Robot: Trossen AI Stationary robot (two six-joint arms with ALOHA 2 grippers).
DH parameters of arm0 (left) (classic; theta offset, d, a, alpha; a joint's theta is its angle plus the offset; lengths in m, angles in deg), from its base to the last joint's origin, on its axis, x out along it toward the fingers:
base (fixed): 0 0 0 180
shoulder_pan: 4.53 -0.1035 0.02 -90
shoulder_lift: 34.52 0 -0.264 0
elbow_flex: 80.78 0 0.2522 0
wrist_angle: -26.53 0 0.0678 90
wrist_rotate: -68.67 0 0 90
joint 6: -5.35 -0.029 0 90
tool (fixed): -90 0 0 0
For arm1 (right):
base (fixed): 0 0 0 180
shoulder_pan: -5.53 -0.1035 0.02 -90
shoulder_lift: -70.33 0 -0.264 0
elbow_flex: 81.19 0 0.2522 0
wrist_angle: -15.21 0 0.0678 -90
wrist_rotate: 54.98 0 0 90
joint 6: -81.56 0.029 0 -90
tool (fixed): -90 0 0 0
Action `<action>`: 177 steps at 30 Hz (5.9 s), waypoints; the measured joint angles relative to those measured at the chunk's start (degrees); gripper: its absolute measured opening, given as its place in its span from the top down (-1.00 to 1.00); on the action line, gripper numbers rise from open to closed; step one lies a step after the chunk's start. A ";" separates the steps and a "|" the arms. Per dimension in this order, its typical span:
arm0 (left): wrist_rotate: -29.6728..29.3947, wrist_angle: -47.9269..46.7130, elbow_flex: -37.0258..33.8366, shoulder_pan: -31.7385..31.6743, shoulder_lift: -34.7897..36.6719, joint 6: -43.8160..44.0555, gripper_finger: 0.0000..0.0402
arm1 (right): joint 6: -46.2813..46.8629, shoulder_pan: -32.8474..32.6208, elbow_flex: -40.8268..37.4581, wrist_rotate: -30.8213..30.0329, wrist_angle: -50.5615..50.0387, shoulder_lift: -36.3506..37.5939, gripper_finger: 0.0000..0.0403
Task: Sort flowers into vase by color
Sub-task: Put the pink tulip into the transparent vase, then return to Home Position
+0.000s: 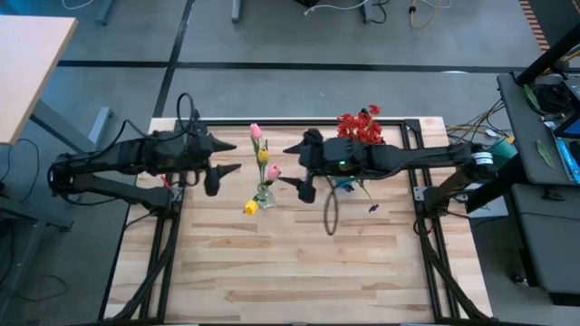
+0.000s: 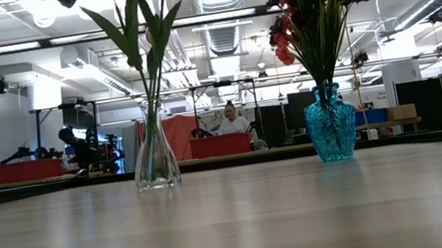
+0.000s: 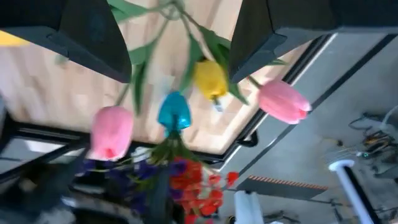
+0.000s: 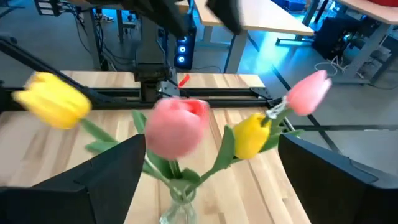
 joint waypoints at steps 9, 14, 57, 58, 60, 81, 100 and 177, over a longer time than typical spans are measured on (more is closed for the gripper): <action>-12.32 5.32 0.00 23.32 0.30 1.02 -0.03 | -7.82 -8.47 0.00 -1.84 -4.19 10.40 -0.79; -36.35 -0.86 -0.09 40.66 -2.91 4.76 0.12 | -10.34 -19.78 -1.75 -17.69 -10.23 16.61 -0.79; -15.40 34.30 -36.11 38.92 9.56 -6.43 1.00 | 11.34 -38.73 -44.47 -13.15 1.76 54.04 -0.79; -13.84 34.44 -37.22 38.09 11.07 -5.97 1.00 | 10.78 -38.26 -45.25 -12.08 3.01 53.93 -0.79; -12.20 34.92 -39.31 37.12 14.23 -5.48 1.00 | 9.79 -37.31 -46.77 -10.08 5.73 53.91 -0.79; -9.76 37.63 -52.01 23.02 31.14 -11.48 1.00 | -6.30 -18.82 -53.77 3.30 16.89 59.13 -0.79; -9.38 38.53 -56.65 21.94 37.56 -13.10 1.00 | -8.17 -17.80 -71.82 3.89 21.09 86.09 -0.79; -17.45 38.38 -60.61 19.53 36.43 -17.21 1.00 | 3.76 7.35 -81.99 12.40 12.20 86.35 -0.62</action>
